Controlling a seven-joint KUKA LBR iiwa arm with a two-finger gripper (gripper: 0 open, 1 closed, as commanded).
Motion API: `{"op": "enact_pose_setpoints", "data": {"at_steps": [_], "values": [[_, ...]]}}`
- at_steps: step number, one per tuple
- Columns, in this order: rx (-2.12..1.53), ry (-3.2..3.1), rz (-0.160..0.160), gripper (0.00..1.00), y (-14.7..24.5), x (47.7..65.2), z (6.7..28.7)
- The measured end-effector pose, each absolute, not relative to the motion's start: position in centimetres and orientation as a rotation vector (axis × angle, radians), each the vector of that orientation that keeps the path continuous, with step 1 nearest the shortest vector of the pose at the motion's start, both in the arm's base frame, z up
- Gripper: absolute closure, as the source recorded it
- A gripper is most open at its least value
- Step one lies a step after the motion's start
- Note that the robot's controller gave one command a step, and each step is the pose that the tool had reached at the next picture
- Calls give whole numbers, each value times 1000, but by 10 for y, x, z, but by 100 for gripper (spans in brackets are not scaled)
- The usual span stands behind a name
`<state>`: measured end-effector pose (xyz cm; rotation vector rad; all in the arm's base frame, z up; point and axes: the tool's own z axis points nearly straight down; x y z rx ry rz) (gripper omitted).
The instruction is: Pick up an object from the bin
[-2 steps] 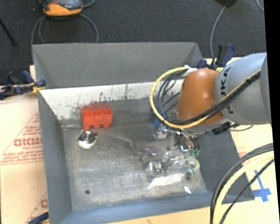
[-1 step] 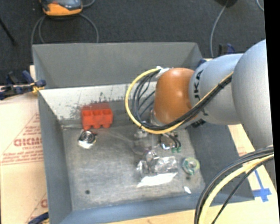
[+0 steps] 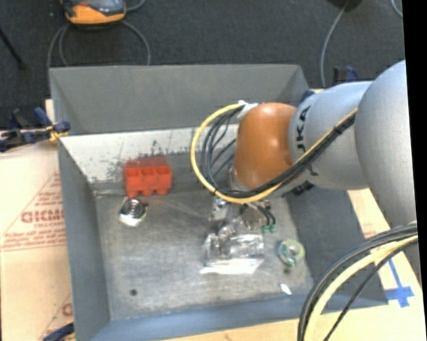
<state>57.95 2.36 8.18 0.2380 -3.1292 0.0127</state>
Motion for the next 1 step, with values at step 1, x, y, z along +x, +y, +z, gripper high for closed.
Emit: {"op": "enact_pose_setpoints", "data": {"at_steps": [1], "values": [[757,-3058,4,100,24,585,245]]}}
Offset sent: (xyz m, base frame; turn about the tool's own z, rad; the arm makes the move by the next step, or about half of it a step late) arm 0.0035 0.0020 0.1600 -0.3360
